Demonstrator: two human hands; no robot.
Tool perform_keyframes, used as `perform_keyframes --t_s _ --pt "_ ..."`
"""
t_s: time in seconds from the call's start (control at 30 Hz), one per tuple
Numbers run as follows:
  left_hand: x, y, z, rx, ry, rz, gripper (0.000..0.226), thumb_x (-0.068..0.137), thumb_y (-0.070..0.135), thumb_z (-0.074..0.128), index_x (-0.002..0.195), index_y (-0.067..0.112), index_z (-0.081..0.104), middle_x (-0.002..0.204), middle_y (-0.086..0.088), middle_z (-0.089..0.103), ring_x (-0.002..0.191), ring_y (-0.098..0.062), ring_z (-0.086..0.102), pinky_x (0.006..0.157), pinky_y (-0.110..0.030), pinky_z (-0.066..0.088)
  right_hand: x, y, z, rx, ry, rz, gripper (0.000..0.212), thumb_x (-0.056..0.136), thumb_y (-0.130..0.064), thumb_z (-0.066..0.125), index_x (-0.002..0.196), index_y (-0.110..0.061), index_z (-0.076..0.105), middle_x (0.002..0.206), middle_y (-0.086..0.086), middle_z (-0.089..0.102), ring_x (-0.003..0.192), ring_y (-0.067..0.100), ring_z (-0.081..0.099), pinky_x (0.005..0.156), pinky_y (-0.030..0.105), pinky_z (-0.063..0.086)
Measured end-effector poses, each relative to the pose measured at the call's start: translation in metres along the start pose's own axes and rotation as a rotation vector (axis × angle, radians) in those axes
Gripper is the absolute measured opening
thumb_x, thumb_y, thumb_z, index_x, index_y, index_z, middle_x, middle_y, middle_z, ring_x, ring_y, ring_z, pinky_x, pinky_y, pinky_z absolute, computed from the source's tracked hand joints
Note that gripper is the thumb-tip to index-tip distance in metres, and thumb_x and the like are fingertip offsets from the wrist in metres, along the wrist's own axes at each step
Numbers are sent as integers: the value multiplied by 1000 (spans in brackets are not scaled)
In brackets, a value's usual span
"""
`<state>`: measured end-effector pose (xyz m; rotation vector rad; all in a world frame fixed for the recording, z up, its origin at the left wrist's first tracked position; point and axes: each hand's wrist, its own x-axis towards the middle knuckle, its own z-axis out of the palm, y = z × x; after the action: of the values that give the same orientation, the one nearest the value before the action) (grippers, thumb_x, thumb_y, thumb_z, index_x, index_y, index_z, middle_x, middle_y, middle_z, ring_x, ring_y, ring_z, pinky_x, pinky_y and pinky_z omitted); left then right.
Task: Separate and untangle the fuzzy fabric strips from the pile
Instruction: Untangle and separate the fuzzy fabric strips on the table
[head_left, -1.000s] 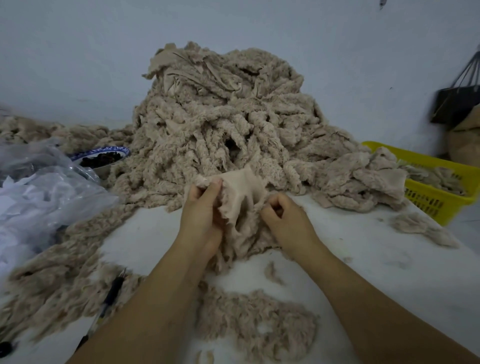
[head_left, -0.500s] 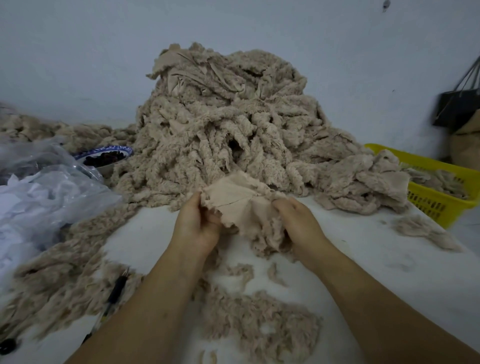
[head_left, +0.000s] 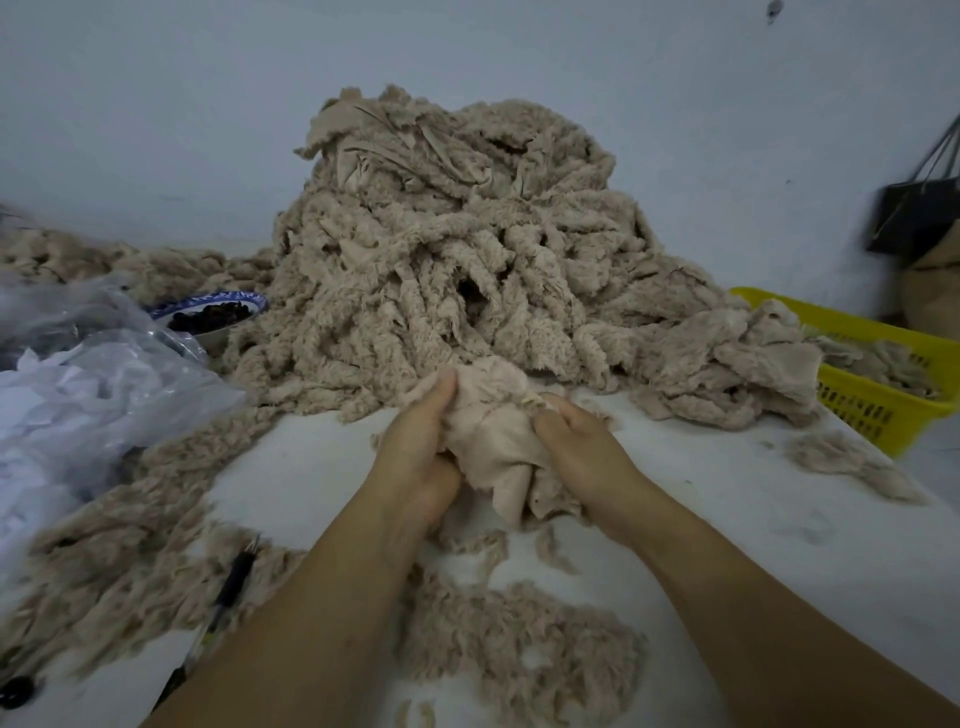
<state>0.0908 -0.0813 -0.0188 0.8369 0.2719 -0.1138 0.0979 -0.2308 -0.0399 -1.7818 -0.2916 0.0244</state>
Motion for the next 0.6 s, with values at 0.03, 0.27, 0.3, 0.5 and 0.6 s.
perform_keyframes --t_s 0.03,0.27,0.3,0.5,0.6 --pt "3 2 -2 -58 22 41 27 97 30 60 101 6 71 96 -12 76 85 -22 74 71 -35 60 0 0 0 -13 1 -8 28 101 -27 40 75 -18 48 69 1 46 63 16 43 60 29 36" --pt "11 28 -32 -395 140 218 17 105 17 47 116 11 59 79 -5 64 57 -10 55 45 -16 44 5 0 -17 199 202 86 30 99 -28 46 81 -8 58 84 7 61 80 24 58 75 36 46" --pt "10 26 -30 -345 124 219 24 105 23 49 119 9 61 85 -5 69 63 -10 62 50 -18 48 6 -1 -19 241 211 96 27 94 -30 48 75 -13 57 82 9 59 79 28 55 74 38 45" --pt "3 14 -14 -110 -43 252 23 101 27 53 108 11 68 88 -2 75 79 -15 71 68 -28 58 -1 3 -13 136 67 142 67 71 -88 38 95 -37 74 108 -14 70 101 -2 63 92 29 47" --pt "-2 10 -8 -44 -98 243 21 99 24 54 105 11 69 86 -3 75 73 -14 72 62 -25 57 -4 0 -9 -82 130 -50 60 83 -81 25 90 -43 70 109 -19 59 94 -21 51 82 9 40"
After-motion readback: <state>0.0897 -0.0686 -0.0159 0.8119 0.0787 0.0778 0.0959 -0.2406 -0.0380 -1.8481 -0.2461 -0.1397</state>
